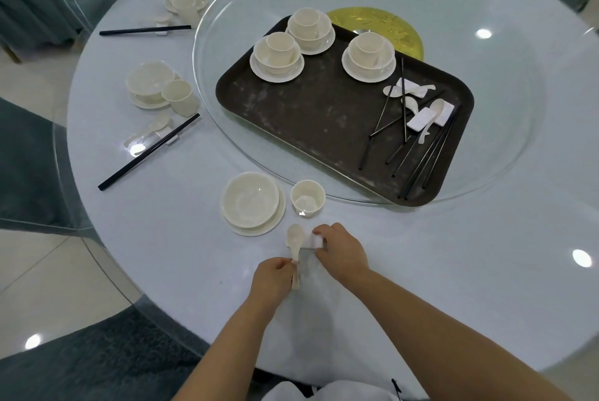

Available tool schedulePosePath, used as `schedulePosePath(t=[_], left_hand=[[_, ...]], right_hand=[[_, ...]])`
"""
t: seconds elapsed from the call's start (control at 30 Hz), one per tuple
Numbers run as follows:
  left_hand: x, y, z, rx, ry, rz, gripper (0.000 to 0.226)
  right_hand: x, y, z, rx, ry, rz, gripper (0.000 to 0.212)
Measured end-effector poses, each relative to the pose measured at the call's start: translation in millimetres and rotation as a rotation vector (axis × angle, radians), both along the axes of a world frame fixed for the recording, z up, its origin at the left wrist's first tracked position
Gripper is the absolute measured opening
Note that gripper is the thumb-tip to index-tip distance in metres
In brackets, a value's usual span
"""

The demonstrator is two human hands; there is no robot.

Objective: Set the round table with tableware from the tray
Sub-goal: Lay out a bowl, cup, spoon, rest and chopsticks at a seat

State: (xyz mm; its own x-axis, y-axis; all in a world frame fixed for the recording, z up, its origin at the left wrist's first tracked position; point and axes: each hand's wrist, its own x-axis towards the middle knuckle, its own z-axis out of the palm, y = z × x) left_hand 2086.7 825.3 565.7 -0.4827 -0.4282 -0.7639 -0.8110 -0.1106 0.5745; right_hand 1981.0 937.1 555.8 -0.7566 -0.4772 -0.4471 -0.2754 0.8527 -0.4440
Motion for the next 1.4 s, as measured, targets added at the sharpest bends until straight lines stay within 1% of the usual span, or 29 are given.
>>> schedulePosePath(t=[0.2,0.33,0.43,0.6,0.77,1.1,1.4], left_hand=[[2,-6,-4,-0.015,0.028,0.053,0.025],[4,-7,-6,-0.040,0.061,0.049,0.020],[0,-2,-7,-0.069,0.047,0.015,0.017],[-11,-1,-9,-0.115,-0.008,0.025,0.026],[-20,-5,-11,-0.119,-0.051,0.041,0.027],[-28,-5,-15,-0.167,-0.048,0.033,0.032],[-28,-5,-12,-0.187,-0.057,0.041,0.045]], right_hand=[[-1,4,0,-0.026,-0.046,-0.014,0.043],[-2,6,1,-0.023,-0.063,-0.016,0.044],[-2,8,1,-0.029,-0.070,-0.018,0.043],[-3,8,3,-0.019,-0.068,0.020,0.044],[-7,10,4,-0.014,-0.075,0.047,0.042],[-10,10,4,-0.025,-0.101,0.043,0.041],[-12,13,5,-0.049,-0.127,0.041,0.046]])
